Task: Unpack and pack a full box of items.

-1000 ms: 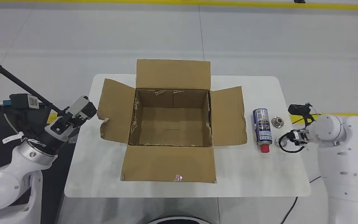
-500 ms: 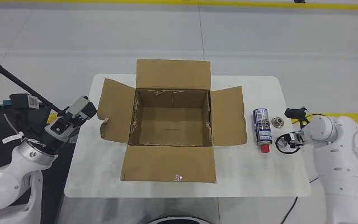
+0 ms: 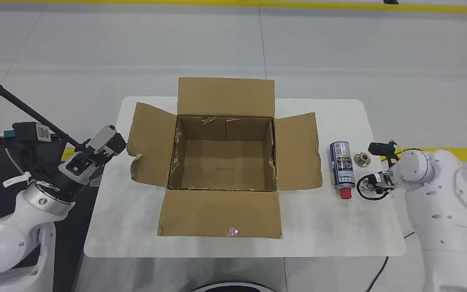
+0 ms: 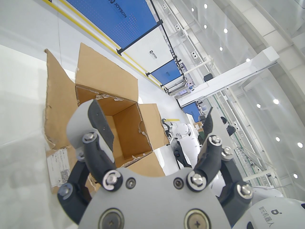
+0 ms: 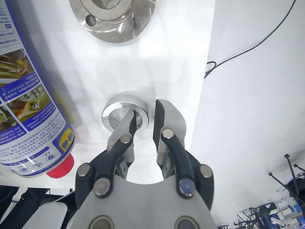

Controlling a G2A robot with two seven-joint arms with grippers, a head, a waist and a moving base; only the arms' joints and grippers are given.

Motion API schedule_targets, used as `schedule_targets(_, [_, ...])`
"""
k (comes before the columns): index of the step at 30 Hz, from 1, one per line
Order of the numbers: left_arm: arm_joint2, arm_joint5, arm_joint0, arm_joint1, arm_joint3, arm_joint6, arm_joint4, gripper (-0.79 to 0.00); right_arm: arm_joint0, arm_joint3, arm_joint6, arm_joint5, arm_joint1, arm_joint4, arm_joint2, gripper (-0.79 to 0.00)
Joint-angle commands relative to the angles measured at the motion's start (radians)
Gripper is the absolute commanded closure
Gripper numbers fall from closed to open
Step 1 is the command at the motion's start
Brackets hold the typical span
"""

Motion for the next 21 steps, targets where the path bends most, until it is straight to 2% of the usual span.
schedule_targets(1, [0.000,0.000,0.000,0.000,0.000,0.000,0.000,-0.785,0.001,0.005,0.000,0.000,0.000,0.002,-0.004,-0.160])
schedule_targets(2, [0.000,0.000,0.000,0.000,0.000,0.000,0.000,-0.785,0.003,0.008,-0.001,0.001,0.001,0.001,-0.006,-0.105])
schedule_targets(3, [0.000,0.000,0.000,0.000,0.000,0.000,0.000,-0.785,0.004,0.010,-0.002,0.001,0.001,0.002,-0.007,0.000])
schedule_targets(11, [0.000,0.000,0.000,0.000,0.000,0.000,0.000,-0.785,0.015,-0.028,-0.010,0.000,0.010,0.029,0.016,0.000])
schedule_targets(21, [0.000,0.000,0.000,0.000,0.000,0.000,0.000,-0.785,0.031,-0.260,-0.016,-0.009,0.013,0.175,0.040,0.000])
